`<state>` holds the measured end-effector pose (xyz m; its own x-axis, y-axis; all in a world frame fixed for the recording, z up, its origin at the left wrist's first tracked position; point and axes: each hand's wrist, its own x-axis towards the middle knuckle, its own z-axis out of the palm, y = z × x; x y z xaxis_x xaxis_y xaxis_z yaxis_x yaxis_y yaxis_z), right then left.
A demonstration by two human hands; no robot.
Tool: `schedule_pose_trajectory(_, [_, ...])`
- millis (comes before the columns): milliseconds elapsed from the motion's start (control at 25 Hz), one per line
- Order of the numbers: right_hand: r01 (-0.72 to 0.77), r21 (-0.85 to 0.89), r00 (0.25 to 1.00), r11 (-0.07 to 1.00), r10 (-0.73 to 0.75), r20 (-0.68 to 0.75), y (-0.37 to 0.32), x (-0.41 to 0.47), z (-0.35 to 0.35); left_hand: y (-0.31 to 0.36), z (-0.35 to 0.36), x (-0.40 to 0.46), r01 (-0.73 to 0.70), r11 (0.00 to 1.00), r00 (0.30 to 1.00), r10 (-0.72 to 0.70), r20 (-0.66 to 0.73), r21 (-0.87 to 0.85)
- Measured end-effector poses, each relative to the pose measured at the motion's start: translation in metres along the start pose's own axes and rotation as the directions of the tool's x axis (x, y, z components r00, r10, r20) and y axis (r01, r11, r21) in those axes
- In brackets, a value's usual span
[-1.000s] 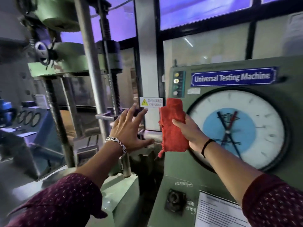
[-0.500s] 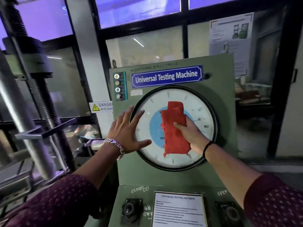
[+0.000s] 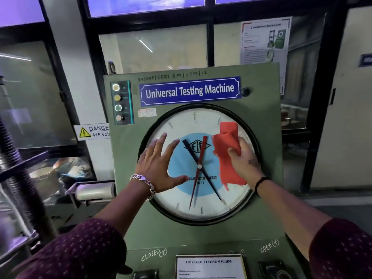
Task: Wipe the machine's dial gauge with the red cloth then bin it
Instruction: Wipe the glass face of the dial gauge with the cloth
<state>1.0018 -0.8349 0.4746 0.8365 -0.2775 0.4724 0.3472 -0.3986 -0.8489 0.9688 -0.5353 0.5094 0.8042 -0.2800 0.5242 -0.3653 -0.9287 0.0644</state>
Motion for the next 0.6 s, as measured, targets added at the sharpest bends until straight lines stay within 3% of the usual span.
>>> schedule_pose_trajectory(120, [0.165,-0.268,0.931,0.949,-0.24,-0.274,0.0,0.046,0.013,-0.026,0.021,0.023,-0.017,1.0,1.0,0.017,-0.003,-0.014])
schedule_pose_trajectory(160, [0.195,-0.373,0.904,0.907,-0.313,-0.29,0.002,0.064,0.021,-0.032,0.029,0.034,-0.027,0.999,1.0,0.027,0.003,-0.021])
schedule_pose_trajectory(240, [0.22,-0.612,0.93,0.759,-0.354,-0.104,0.01,0.09,0.049,-0.038,0.045,0.059,-0.062,0.998,0.998,0.063,0.025,-0.027])
schedule_pose_trajectory(320, [0.24,-0.769,0.965,0.592,-0.234,0.121,0.032,0.1,0.09,-0.037,0.061,0.086,-0.121,0.993,0.992,0.121,0.028,0.002])
schedule_pose_trajectory(360, [0.247,-0.801,0.963,0.545,-0.232,0.139,0.046,0.103,0.106,-0.036,0.07,0.102,-0.159,0.987,0.987,0.158,0.028,0.031])
schedule_pose_trajectory(520, [0.319,-0.771,0.916,0.552,-0.389,0.1,0.105,0.09,0.106,-0.044,0.1,0.155,-0.268,0.912,0.963,0.267,0.044,0.309])
schedule_pose_trajectory(600, [0.163,-0.762,0.94,0.627,-0.332,-0.072,0.113,0.094,0.094,-0.051,0.114,0.172,-0.311,0.863,0.947,0.315,0.058,0.398])
